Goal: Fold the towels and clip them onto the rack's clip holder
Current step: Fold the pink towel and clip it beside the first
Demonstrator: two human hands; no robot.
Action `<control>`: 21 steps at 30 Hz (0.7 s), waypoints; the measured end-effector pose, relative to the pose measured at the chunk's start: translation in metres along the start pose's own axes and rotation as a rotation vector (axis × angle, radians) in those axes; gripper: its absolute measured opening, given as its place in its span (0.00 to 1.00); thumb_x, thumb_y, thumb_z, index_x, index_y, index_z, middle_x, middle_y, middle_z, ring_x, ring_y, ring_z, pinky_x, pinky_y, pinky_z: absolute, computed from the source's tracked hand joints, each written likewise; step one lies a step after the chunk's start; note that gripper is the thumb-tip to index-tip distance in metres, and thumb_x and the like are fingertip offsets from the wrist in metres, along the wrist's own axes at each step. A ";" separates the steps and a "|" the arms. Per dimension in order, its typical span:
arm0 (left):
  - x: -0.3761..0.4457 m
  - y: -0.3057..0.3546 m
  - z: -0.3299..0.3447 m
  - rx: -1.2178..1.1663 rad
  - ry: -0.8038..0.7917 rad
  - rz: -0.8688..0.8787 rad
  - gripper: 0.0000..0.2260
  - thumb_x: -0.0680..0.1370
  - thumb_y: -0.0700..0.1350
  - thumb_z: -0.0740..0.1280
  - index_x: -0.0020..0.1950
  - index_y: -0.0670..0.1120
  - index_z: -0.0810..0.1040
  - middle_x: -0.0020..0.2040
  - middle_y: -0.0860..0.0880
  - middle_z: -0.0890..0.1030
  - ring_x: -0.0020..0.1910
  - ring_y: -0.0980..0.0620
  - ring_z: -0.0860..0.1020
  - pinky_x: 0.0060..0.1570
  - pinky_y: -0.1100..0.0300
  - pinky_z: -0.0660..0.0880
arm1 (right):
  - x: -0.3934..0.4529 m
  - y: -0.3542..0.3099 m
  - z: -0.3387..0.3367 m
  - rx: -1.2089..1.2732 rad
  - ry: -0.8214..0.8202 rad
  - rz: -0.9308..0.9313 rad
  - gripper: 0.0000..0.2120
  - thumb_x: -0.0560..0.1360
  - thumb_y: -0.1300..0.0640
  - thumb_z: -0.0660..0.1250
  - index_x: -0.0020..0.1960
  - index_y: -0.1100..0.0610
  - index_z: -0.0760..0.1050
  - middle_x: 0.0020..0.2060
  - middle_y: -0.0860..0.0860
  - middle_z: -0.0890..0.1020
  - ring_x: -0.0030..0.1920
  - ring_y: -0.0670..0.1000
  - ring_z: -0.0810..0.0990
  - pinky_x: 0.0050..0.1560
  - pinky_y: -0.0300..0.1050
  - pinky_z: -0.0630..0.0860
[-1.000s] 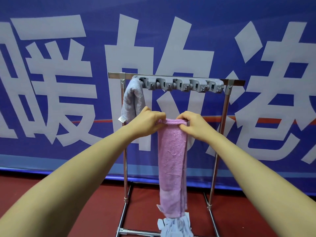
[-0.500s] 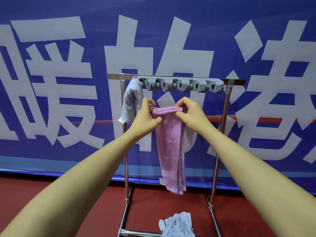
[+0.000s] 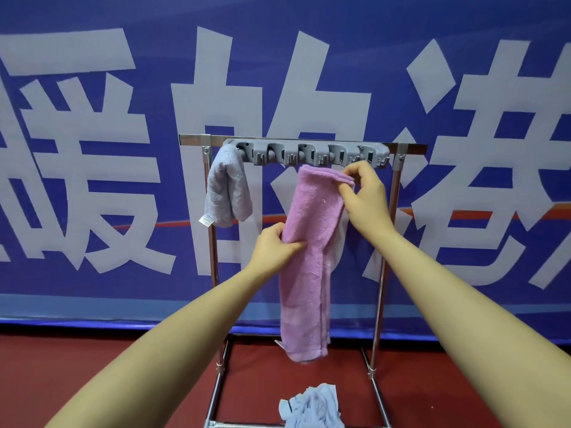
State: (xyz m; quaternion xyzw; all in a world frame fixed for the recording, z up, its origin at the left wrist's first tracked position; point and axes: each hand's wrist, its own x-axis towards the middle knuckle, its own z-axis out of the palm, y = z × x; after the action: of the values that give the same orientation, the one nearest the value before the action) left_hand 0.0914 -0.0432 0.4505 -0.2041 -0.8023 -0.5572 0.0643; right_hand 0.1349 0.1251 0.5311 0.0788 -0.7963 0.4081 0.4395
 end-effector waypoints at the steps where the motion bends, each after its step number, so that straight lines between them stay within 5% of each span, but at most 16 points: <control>1: 0.002 0.002 -0.003 0.034 0.027 0.031 0.11 0.67 0.46 0.71 0.44 0.40 0.78 0.43 0.44 0.82 0.39 0.51 0.77 0.45 0.46 0.78 | -0.002 0.006 -0.002 -0.032 0.035 0.041 0.05 0.75 0.61 0.64 0.45 0.52 0.70 0.43 0.47 0.76 0.48 0.54 0.75 0.50 0.50 0.74; 3: 0.005 0.007 -0.009 0.131 0.084 0.106 0.08 0.68 0.44 0.70 0.42 0.41 0.78 0.40 0.45 0.82 0.37 0.50 0.76 0.43 0.47 0.77 | -0.007 0.018 -0.004 -0.078 0.077 0.125 0.03 0.76 0.58 0.63 0.46 0.52 0.70 0.44 0.49 0.77 0.50 0.57 0.73 0.53 0.57 0.73; 7: 0.011 0.020 -0.022 0.537 0.226 0.266 0.06 0.69 0.45 0.68 0.42 0.43 0.76 0.38 0.46 0.81 0.39 0.42 0.76 0.37 0.53 0.71 | -0.021 0.032 0.002 -0.249 0.071 0.230 0.12 0.73 0.63 0.64 0.55 0.57 0.69 0.54 0.53 0.75 0.55 0.53 0.69 0.58 0.47 0.62; 12: 0.023 0.039 -0.027 0.959 0.256 0.427 0.06 0.68 0.37 0.62 0.44 0.42 0.71 0.42 0.44 0.81 0.41 0.39 0.77 0.41 0.56 0.58 | -0.043 0.043 0.023 -0.490 -0.255 0.110 0.25 0.68 0.63 0.65 0.64 0.56 0.66 0.60 0.52 0.70 0.61 0.54 0.65 0.57 0.47 0.58; 16: 0.025 0.041 -0.029 1.056 0.272 0.514 0.06 0.71 0.38 0.64 0.40 0.45 0.67 0.41 0.43 0.81 0.38 0.40 0.78 0.41 0.57 0.54 | -0.055 0.037 0.036 -0.545 -0.421 -0.049 0.24 0.69 0.47 0.66 0.63 0.49 0.67 0.58 0.47 0.70 0.60 0.52 0.66 0.54 0.43 0.54; 19: 0.027 0.039 -0.032 1.048 0.284 0.537 0.07 0.71 0.37 0.65 0.38 0.45 0.67 0.38 0.44 0.82 0.37 0.41 0.79 0.41 0.57 0.54 | -0.055 0.023 0.047 -0.580 -0.366 -0.126 0.30 0.66 0.29 0.56 0.59 0.47 0.70 0.54 0.44 0.73 0.55 0.49 0.68 0.53 0.45 0.53; 21: 0.027 0.039 -0.034 1.048 0.268 0.541 0.09 0.69 0.37 0.66 0.37 0.45 0.65 0.35 0.44 0.81 0.33 0.41 0.77 0.40 0.57 0.55 | -0.051 0.014 0.054 -0.633 -0.333 -0.150 0.30 0.66 0.28 0.57 0.58 0.49 0.71 0.52 0.45 0.74 0.54 0.50 0.69 0.53 0.46 0.53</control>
State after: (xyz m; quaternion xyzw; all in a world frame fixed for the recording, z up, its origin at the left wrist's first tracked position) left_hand 0.0781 -0.0559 0.5062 -0.2700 -0.8744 -0.0724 0.3965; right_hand 0.1240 0.0834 0.4690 0.0621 -0.9358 0.0895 0.3352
